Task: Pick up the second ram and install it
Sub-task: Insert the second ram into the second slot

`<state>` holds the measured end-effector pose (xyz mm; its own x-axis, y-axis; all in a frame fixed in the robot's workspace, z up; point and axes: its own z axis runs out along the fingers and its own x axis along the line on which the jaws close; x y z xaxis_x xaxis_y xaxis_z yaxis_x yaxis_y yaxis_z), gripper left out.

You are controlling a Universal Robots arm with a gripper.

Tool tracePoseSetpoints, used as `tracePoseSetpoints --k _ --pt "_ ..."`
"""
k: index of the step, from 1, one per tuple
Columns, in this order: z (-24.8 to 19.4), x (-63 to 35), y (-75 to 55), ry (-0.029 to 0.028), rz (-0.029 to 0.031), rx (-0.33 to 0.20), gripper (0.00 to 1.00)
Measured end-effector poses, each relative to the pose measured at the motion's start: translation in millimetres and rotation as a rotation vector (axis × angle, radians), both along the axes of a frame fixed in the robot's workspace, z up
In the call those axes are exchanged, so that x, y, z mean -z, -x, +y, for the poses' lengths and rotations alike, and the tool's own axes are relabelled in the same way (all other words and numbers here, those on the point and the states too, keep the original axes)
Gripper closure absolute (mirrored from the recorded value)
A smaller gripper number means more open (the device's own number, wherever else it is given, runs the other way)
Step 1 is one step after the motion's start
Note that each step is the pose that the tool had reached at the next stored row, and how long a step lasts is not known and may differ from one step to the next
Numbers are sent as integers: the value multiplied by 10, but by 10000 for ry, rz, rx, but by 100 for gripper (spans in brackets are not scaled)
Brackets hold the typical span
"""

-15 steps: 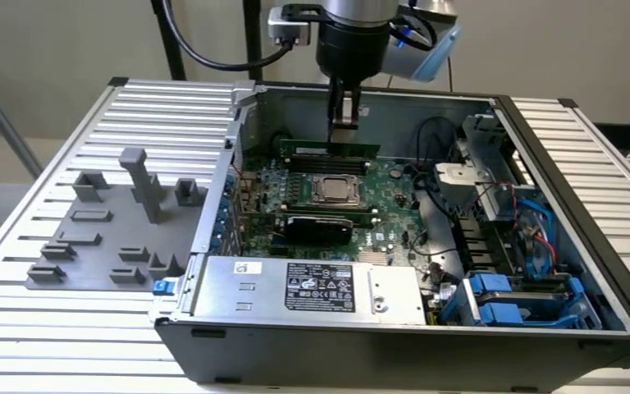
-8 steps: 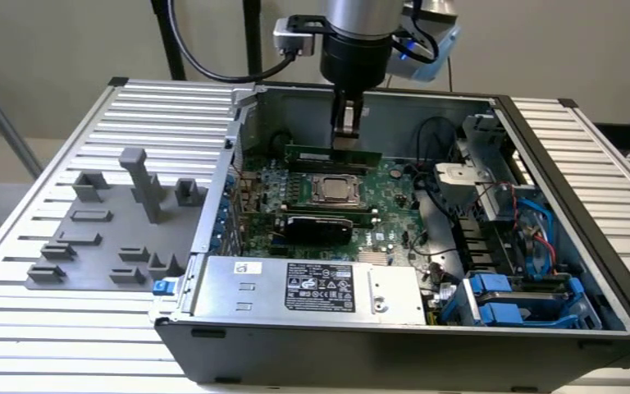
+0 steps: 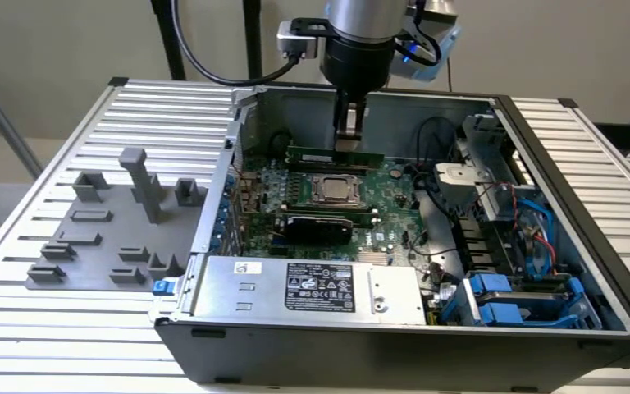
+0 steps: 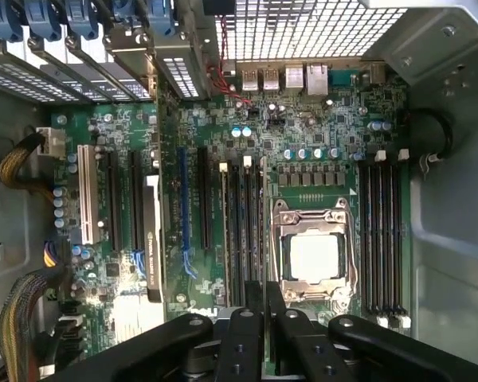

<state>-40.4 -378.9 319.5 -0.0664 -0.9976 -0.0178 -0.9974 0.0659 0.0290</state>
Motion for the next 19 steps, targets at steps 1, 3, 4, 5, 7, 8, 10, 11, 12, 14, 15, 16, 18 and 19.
tracePoseSetpoints --k 1,3,4,5,7,8,10,11,12,14,15,16,18,19 --pt "0 0 0 0 0 0 100" --pt "0 0 0 0 0 0 100" --pt "0 0 0 0 0 0 100" --pt "0 0 0 0 0 0 100" --pt "0 0 0 0 0 0 100" --pt "0 0 0 1 1 1 100" --pt "0 3 0 0 0 0 100" --pt "0 16 0 -3 -1 0 100" --pt "0 33 1 -2 -5 0 100" --pt "1 69 12 -1 -10 -1 100" --pt "1 88 14 -1 -12 -1 100" --pt "2 106 15 0 -16 -1 100" --pt "1 142 15 0 -25 0 100" --pt "2 160 15 0 -32 0 100"
